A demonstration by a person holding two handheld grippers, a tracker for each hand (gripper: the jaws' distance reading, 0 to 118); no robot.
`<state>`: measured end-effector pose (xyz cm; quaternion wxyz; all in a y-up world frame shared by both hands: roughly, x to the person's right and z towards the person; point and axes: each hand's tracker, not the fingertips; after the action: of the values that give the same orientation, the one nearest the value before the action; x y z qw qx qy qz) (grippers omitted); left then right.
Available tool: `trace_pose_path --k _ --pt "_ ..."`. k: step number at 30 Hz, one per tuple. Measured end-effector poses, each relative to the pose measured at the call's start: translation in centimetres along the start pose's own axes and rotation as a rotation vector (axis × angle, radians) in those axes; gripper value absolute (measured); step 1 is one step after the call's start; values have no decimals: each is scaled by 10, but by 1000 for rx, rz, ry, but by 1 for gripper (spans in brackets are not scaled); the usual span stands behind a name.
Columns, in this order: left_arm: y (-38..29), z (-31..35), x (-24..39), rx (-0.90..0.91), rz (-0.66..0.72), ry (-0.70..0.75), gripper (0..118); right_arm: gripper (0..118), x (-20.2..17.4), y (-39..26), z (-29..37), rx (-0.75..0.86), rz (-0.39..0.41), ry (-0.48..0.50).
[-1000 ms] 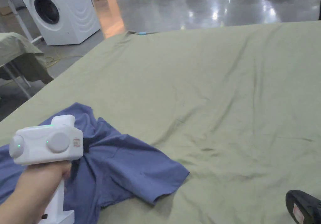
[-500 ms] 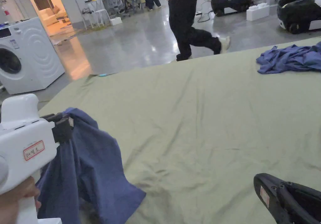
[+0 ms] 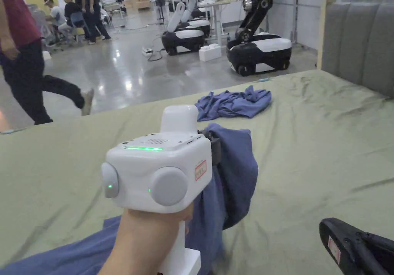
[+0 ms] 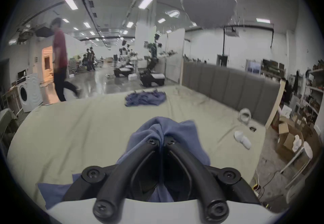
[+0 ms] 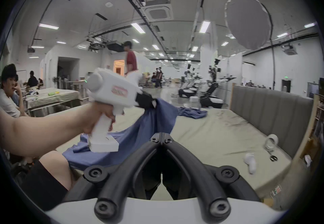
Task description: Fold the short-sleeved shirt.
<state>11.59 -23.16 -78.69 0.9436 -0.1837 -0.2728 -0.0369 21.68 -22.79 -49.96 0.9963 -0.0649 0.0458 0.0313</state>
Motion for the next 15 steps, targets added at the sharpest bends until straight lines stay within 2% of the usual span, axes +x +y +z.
trace_pose_path --k 5,6,7,8,9,11,12,15 --pt "-57 -85 45 -248 18 -38 3 2 26 -14 11 -39 -47 -103" --pt "-66 -95 49 -285 16 -44 9 2 28 -17 12 -44 -57 -111" --pt "-74 -103 51 -319 12 -64 39 2 30 -20 12 -50 -66 -118" --pt "-81 -109 53 -348 20 -62 93 2 27 -16 10 -56 -72 -121" --pt "-85 -110 53 -343 35 -71 118 2 27 -16 10 -63 -76 -124" --pt "-94 -101 46 -404 57 -95 118 2 28 -17 10 -74 -81 -125" --pt "-88 -98 45 -318 58 -122 118 2 99 -25 23 -75 -81 -121" --pt "-86 -57 21 -279 20 -98 118 2 95 -26 16 -87 -83 -103"
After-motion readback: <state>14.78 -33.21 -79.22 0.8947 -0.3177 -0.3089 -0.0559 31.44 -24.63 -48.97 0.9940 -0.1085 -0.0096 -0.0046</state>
